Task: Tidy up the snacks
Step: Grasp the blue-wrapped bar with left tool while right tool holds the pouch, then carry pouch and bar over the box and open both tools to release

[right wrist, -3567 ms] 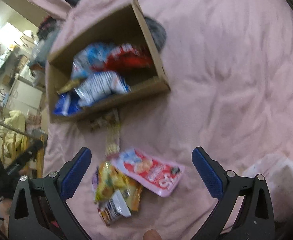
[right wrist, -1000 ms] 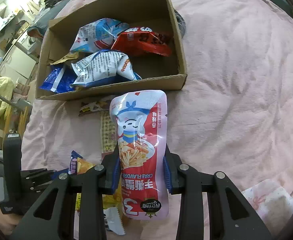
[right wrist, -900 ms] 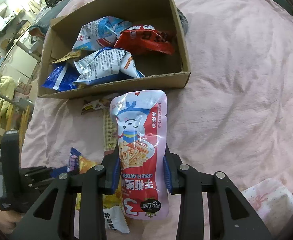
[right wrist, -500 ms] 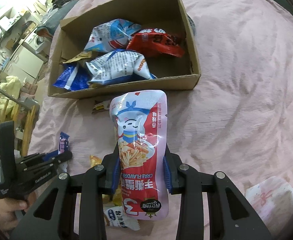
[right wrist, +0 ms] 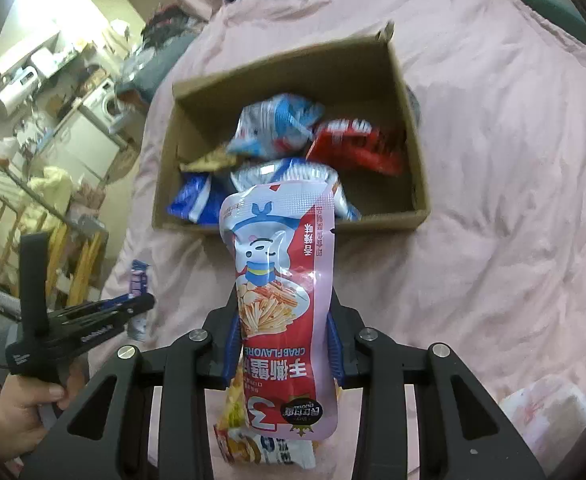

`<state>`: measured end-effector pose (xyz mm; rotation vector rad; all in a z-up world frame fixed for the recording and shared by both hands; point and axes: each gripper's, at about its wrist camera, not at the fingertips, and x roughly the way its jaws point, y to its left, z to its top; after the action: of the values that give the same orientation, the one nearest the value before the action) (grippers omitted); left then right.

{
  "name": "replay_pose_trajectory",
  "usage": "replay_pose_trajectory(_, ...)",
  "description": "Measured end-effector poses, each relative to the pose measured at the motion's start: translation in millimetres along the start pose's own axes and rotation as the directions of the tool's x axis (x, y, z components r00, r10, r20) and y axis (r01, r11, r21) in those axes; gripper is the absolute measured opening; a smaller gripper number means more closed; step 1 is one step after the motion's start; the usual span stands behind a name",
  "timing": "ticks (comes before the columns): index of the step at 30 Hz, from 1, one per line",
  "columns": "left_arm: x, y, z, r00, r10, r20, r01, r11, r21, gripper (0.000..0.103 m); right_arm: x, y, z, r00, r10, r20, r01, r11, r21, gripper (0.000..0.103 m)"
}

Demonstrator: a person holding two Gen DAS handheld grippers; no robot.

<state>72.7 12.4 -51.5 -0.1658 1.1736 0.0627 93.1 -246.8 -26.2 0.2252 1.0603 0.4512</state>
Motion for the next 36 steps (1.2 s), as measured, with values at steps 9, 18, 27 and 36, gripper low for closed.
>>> replay_pose_trajectory(9,-52,-14,53,0.986,-0.020,0.164,0.013,0.999,0.044,0.013,-22,-8,30,0.989,0.032,0.144,-0.039,0.998,0.047,0.037)
replay_pose_trajectory(18,-62,-38,92,0.977,-0.042,0.207,0.026,0.997,0.078,0.013,-16,-9,56,0.978,0.045,0.204,-0.060,0.996,0.068,0.037)
replay_pose_trajectory(27,-43,-47,109,0.981,-0.041,0.189,0.024,0.995,0.095,0.013,-1,-3,75,0.981,-0.004,0.193,-0.001,1.000,0.025,0.037)
replay_pose_trajectory(36,-21,-62,139,0.984,-0.045,0.175,0.023,0.992,0.126,0.013,31,-18,115,0.985,-0.031,0.172,0.029,1.000,0.013,0.037)
